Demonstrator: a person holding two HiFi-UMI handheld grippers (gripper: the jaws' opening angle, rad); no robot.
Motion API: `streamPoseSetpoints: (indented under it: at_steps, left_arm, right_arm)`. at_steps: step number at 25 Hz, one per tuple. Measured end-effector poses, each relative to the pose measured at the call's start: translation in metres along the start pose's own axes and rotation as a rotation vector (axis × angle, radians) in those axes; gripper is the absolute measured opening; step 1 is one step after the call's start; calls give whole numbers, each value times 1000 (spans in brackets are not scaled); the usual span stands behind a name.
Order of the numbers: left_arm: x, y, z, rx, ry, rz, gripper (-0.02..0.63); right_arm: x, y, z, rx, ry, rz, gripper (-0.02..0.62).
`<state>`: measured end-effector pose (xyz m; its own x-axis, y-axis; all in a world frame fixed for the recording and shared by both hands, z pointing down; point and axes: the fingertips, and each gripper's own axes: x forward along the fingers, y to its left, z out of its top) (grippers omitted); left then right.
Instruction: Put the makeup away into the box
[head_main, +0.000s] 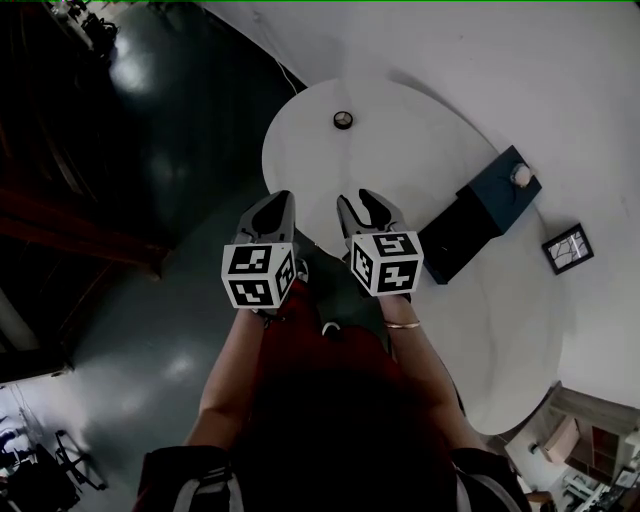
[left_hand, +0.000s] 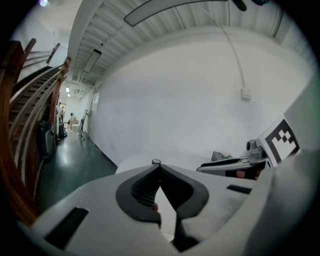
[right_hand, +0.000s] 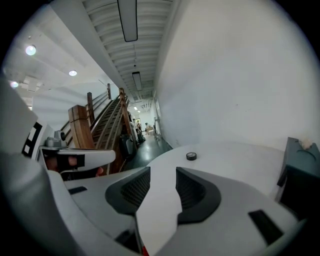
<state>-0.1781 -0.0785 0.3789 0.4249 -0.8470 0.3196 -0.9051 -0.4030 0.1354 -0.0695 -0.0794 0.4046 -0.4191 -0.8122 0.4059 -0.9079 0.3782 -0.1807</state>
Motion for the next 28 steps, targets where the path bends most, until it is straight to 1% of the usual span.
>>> streamPoseSetpoints:
  at_steps: [5,12,18,23,28]
  left_arm:
    - [30,23,4,-11,24,-12,21]
    - [74,54,8,-18,73,-46,21]
    - [112,70,13,-28,100,-89,21]
    - [140,86,17,-32,124,-120,21]
    - [168,100,12,-44,160,-148,21]
  right_arm:
    - [42,-11,10,12,28,-18,156]
    - [95,-35,14,30,92,-77,171]
    - [134,-54,17,43,144,-119,216]
    - [163,-71,19,52,180,-177,227]
    - [192,-92,18,40,228,-237,239]
